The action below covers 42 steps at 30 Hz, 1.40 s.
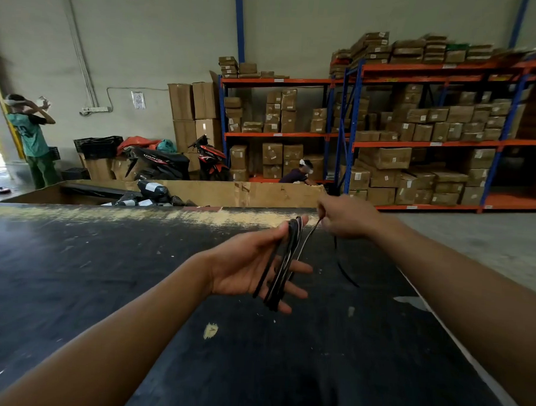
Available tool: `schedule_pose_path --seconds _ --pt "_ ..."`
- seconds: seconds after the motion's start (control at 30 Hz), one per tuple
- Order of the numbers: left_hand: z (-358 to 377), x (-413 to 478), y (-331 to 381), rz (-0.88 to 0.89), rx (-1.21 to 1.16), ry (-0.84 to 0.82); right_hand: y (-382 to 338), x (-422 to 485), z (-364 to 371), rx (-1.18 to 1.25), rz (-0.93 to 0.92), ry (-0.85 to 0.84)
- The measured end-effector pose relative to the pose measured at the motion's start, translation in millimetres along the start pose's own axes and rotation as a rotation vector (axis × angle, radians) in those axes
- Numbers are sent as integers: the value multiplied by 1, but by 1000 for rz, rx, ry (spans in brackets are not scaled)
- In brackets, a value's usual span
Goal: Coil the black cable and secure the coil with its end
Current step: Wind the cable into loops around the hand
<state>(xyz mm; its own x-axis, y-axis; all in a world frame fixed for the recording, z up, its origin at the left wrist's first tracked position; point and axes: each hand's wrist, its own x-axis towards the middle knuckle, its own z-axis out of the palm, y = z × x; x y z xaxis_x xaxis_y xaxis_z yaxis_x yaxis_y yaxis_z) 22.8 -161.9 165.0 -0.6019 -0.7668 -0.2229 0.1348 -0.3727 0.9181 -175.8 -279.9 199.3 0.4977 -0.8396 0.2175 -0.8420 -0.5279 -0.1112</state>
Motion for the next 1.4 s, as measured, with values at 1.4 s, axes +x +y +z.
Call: schedule_pose_path --seconds 1.4 --pt "-12 -6 47 381 -194 -88 -71 -67 91 753 -121 -482"
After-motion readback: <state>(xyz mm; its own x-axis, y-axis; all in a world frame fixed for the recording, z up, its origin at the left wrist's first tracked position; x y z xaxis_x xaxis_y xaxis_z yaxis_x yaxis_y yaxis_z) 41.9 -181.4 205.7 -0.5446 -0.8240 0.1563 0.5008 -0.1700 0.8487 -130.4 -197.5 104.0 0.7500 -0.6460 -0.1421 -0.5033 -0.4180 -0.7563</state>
